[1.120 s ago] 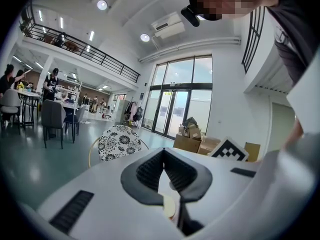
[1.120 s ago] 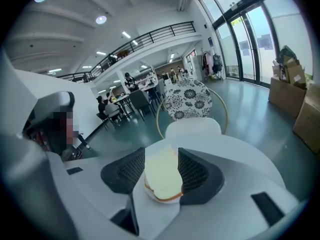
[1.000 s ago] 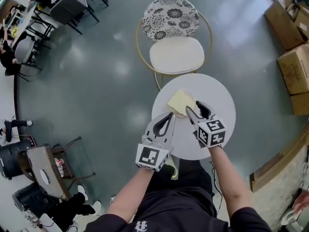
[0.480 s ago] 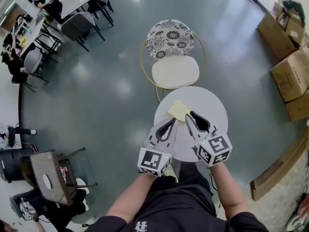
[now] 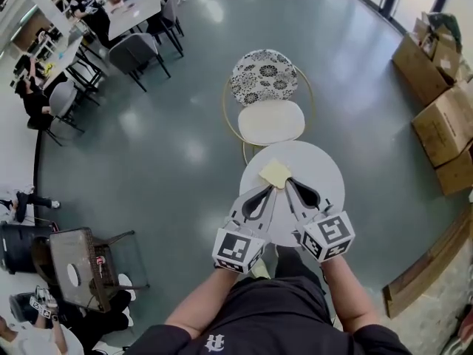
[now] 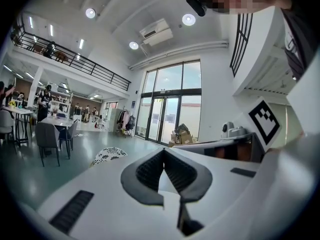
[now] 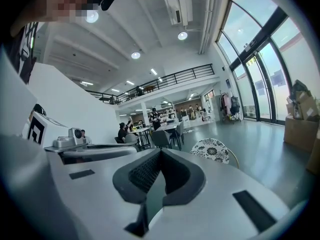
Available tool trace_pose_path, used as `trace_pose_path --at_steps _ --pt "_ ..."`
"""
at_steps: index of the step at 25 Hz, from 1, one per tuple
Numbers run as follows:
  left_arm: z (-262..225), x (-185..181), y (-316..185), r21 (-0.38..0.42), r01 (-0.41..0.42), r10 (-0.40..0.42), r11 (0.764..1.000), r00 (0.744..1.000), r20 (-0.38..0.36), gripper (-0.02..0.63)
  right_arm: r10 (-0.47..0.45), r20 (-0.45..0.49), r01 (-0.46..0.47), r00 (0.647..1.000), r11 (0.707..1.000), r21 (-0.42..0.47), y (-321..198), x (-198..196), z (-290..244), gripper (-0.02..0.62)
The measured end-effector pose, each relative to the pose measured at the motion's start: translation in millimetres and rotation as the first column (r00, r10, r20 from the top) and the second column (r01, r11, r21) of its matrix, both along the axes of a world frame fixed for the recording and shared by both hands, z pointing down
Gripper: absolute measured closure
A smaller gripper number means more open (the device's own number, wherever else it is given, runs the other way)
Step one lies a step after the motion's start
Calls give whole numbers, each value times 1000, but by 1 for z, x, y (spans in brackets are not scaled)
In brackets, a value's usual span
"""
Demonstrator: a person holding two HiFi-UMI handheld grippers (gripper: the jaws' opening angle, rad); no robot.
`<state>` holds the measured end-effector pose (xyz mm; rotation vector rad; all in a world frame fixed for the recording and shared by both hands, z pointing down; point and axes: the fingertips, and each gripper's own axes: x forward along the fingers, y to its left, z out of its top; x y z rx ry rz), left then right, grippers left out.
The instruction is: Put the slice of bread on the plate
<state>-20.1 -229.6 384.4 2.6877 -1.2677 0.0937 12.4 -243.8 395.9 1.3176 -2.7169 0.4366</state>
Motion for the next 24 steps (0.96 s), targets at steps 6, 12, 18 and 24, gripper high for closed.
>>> trace_pose_path --at_steps 6,12,18,24 --pt "-20 -7 14 42 29 -29 999 999 -14 600 -11 -6 11 1000 997 72 13 -7 -27 589" --pt "-36 -22 19 73 54 -53 996 998 -17 600 -13 19 11 1000 995 101 20 -16 -42 589" --pt "-47 -21 25 98 51 -49 994 999 -23 600 -17 15 15 1000 991 135 26 -18 -59 589" --pt "-54 -24 28 119 46 -43 992 999 -27 600 -12 6 11 1000 987 159 30 -21 -68 589"
